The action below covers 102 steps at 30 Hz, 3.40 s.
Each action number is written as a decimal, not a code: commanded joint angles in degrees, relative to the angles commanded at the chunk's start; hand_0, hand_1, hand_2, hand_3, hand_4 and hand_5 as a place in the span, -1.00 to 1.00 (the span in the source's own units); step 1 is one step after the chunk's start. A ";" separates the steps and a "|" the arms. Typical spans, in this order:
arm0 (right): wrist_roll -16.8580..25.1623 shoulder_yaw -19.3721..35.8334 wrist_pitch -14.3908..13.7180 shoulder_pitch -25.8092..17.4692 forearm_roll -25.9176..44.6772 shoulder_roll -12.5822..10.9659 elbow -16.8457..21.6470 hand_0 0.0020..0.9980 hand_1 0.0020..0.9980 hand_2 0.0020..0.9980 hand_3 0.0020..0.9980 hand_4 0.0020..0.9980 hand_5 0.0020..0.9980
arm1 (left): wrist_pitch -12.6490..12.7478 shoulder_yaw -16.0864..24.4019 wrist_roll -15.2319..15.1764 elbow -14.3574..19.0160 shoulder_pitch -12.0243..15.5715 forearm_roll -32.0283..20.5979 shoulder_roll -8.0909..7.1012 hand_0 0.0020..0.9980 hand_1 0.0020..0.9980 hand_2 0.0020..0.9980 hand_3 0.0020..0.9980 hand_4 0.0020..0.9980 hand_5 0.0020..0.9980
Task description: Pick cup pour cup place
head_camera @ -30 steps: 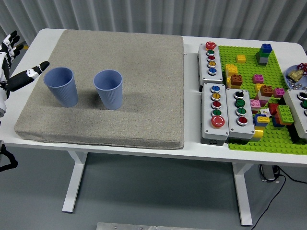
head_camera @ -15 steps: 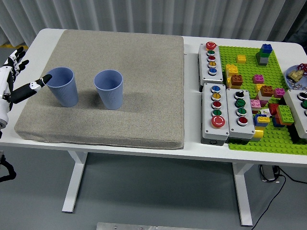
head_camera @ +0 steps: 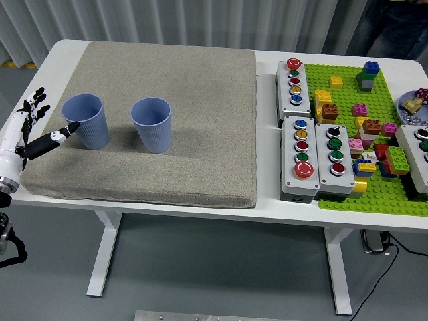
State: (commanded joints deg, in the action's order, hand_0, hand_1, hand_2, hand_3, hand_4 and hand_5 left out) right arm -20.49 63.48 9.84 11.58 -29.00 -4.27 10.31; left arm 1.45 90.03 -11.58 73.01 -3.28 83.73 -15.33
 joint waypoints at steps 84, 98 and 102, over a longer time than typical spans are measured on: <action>0.66 -2.25 0.28 1.01 3.47 0.10 0.00 0.54 0.43 0.51 0.25 -0.60 -0.37 | -3.54 -2.10 -2.32 -16.46 -10.30 -0.22 7.70 0.80 0.79 1.00 1.00 0.76 -0.55; 0.65 -2.22 0.38 1.13 3.54 0.04 0.00 0.54 0.43 0.51 0.25 -0.59 -0.37 | -1.79 -2.65 -2.07 -16.74 -11.48 -0.22 8.50 0.60 0.59 0.96 1.00 0.77 -0.47; 0.67 -2.32 0.39 1.17 3.66 0.03 0.00 0.54 0.43 0.51 0.25 -0.59 -0.38 | -0.55 -2.84 -1.59 -16.97 -11.64 -0.49 8.68 0.53 0.48 0.89 1.00 0.69 -0.43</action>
State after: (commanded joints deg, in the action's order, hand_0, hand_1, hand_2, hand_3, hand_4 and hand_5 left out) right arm -19.82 61.15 10.23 12.75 -25.35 -4.24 10.31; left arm 0.90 87.20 -13.17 56.04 -14.92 83.25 -6.65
